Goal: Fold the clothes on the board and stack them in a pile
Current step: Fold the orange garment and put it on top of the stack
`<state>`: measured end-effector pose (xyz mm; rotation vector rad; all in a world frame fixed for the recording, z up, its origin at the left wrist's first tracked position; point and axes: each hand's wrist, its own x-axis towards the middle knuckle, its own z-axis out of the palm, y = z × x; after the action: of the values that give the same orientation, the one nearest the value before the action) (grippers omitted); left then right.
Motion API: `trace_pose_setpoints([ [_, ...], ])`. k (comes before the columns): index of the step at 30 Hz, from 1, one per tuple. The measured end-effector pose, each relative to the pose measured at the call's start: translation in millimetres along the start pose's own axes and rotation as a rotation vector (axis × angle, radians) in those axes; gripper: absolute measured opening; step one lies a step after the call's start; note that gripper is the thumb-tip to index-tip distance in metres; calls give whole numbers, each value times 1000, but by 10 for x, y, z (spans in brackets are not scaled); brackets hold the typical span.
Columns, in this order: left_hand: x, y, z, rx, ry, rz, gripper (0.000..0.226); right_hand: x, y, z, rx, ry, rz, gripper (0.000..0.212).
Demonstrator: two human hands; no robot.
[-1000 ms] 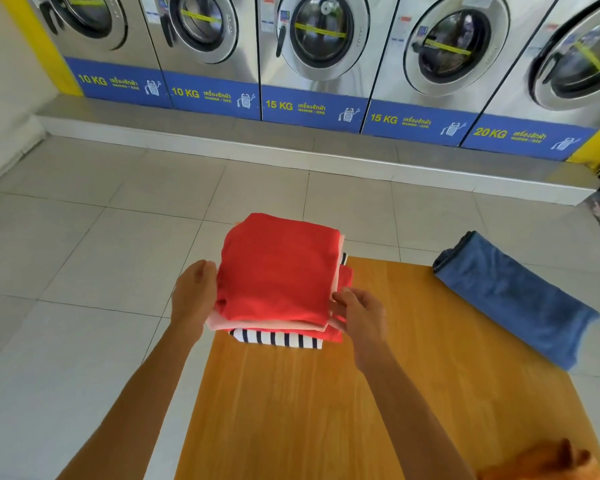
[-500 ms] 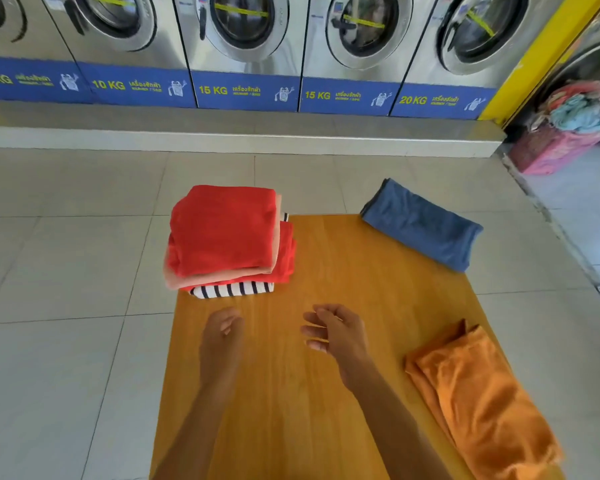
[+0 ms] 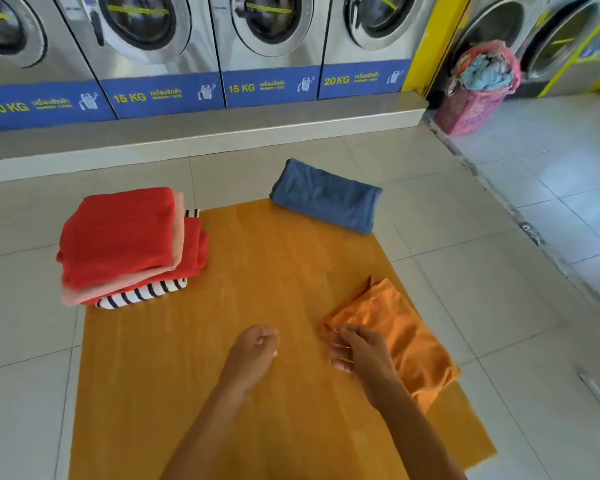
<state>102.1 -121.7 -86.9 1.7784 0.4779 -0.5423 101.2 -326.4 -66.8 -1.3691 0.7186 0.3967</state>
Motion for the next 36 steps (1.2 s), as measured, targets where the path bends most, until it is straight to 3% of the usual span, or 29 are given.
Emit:
trace_pose_setpoints([
  [4,-41,55,691,49,-141,-116,27,176,-177,-661,-109,165,-118,10],
  [7,-77,96,1184,19,-153,-201,19,417,-261,-1124,-461,377,-278,14],
  [9,-55,101,1431,-35,-125,-257,26,614,-271,-1335,-674,408,-319,31],
  [12,-41,82,1655,-156,-55,-304,31,813,-124,-1404,-1025,233,-218,57],
  [16,-133,22,1737,-148,24,-326,19,851,285,-1352,-1383,35,-338,62],
  [19,-190,-103,1608,45,299,-262,26,793,327,-1370,-1527,-37,-491,60],
  [22,-236,-176,1444,299,602,-156,51,736,358,-1295,-1568,-149,-632,57],
  [24,-266,-101,1409,325,647,-45,45,691,434,-1183,-1557,-220,-707,57],
  [26,-238,-35,1438,347,522,23,32,617,500,-1053,-1551,-274,-755,59],
  [28,-210,-9,1497,319,401,-38,37,521,531,-943,-1534,-335,-751,57],
  [30,-225,-25,1533,180,382,-124,43,419,537,-883,-1497,-385,-706,63],
  [34,-222,-173,1513,-115,357,-180,20,280,572,-904,-1429,-416,-668,74],
  [36,-232,-193,1501,-273,325,-202,21,248,573,-934,-1409,-420,-694,75],
])
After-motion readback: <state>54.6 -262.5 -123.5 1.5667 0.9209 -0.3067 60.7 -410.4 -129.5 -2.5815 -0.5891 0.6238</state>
